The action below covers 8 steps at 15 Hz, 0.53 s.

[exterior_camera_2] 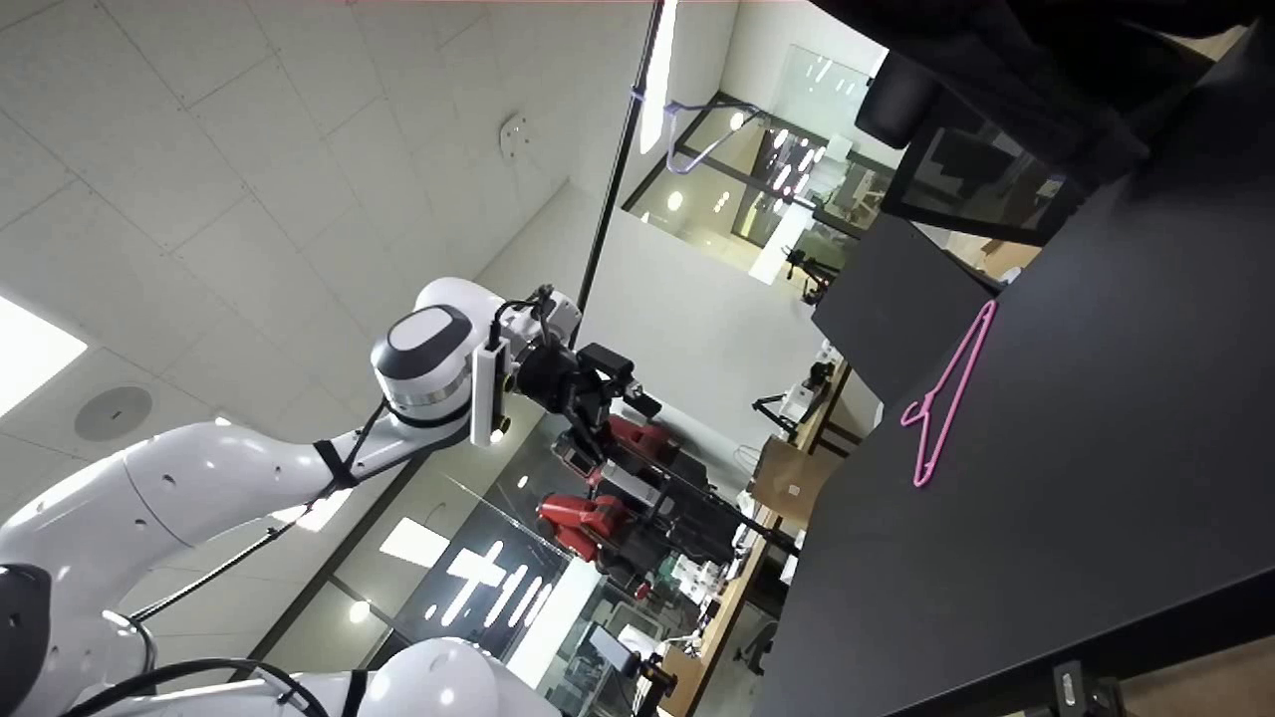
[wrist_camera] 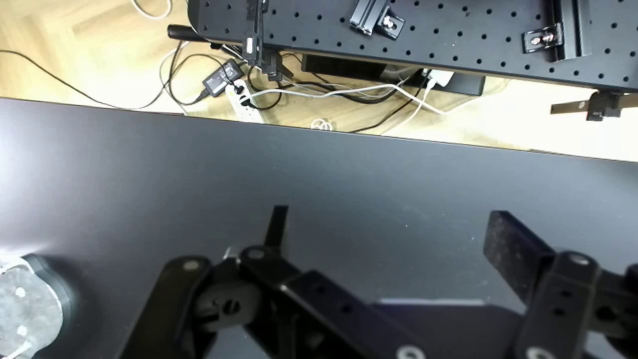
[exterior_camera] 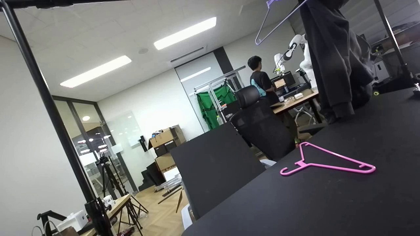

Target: Take the cloth hanger from the rack and put it on the table

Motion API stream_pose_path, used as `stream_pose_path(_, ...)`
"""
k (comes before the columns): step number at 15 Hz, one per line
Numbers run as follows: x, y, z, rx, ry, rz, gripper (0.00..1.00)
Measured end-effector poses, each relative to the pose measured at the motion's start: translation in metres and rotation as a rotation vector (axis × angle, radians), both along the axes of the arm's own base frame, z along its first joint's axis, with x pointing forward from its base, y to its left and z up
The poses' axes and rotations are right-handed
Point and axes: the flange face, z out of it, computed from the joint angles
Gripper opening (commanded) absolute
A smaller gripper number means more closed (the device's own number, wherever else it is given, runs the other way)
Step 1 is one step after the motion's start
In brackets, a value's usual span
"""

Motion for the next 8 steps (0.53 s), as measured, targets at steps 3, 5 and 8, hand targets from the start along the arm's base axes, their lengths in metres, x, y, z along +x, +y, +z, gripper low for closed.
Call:
stream_pose_path(3,0.0,0.0,0.0,0.0,0.0,0.0,1.0)
stream_pose_path(5,0.001,0.0,0.0,0.0,-0.005,0.001,1.0)
stream_pose_path(8,0.014,-0.006,0.01,-0.008,-0.095,0.003,1.0)
